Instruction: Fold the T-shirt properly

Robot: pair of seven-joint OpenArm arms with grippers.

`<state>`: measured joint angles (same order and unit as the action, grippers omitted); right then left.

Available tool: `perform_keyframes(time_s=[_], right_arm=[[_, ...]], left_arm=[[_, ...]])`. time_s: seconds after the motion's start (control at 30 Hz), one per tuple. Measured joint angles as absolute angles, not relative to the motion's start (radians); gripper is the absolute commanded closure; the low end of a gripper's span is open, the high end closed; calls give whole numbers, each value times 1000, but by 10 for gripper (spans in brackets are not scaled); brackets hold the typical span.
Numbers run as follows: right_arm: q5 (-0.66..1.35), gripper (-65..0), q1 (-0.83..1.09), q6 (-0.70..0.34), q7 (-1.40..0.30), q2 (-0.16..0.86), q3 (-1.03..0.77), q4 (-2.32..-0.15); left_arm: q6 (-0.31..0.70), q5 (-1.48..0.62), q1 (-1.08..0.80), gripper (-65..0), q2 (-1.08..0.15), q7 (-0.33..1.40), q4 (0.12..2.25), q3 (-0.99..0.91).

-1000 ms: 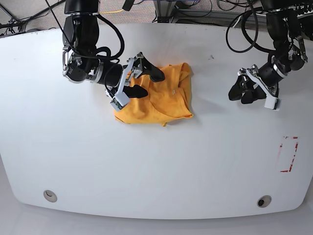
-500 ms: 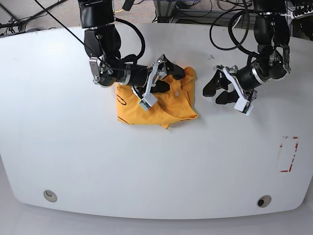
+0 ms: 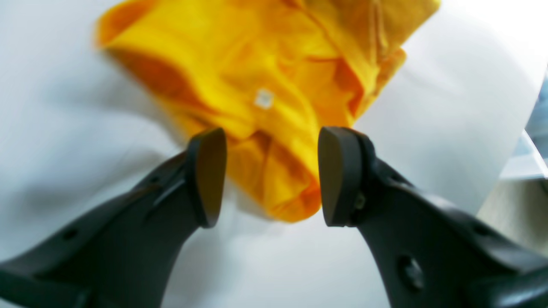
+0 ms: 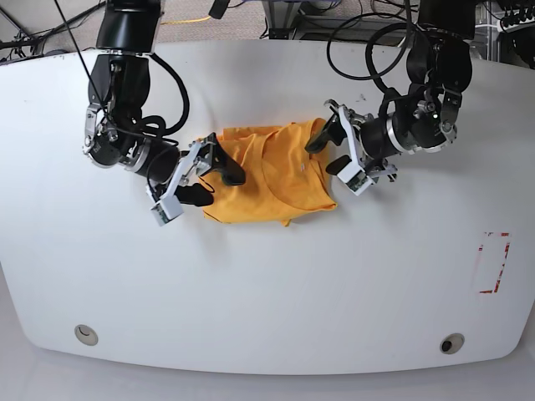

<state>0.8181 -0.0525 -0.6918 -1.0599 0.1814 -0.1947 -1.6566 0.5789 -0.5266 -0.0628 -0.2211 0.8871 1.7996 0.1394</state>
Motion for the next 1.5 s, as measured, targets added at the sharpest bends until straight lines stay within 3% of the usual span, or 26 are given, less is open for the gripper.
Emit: perform_keyframes(time_s=[0.17,0.33,0.4,0.73,1.07,1.33,1.5], right_arm=[[821,-471,-170,-689,-1049,234,-193,-1522],[691,-271,-268,-683,-1056,219,-189,-1370],[643,-233,-297,-686,-1051,204,-189,-1343],[284,-239,-350,-693,-872,127,-93,-1206],[241,-238,-225,-692,-724,167,-92,-1217],[227,-238,-57,-697,-740,201,-94,-1445],[214,-238,33,-696,-801,157,-87,-1586]], left_arm=[[577,-419,-42,-312,-115,871,1800,182],[581,-311,-35,-312,-57,881,1761,228],[579,-303,-33,-312,-40,883,1759,225],[580,-313,-27,-312,-58,873,1721,224],[580,-313,75,-315,-146,786,1524,224],[591,-327,230,-315,-157,768,1300,234],[585,-315,309,-315,-173,738,1241,230]])
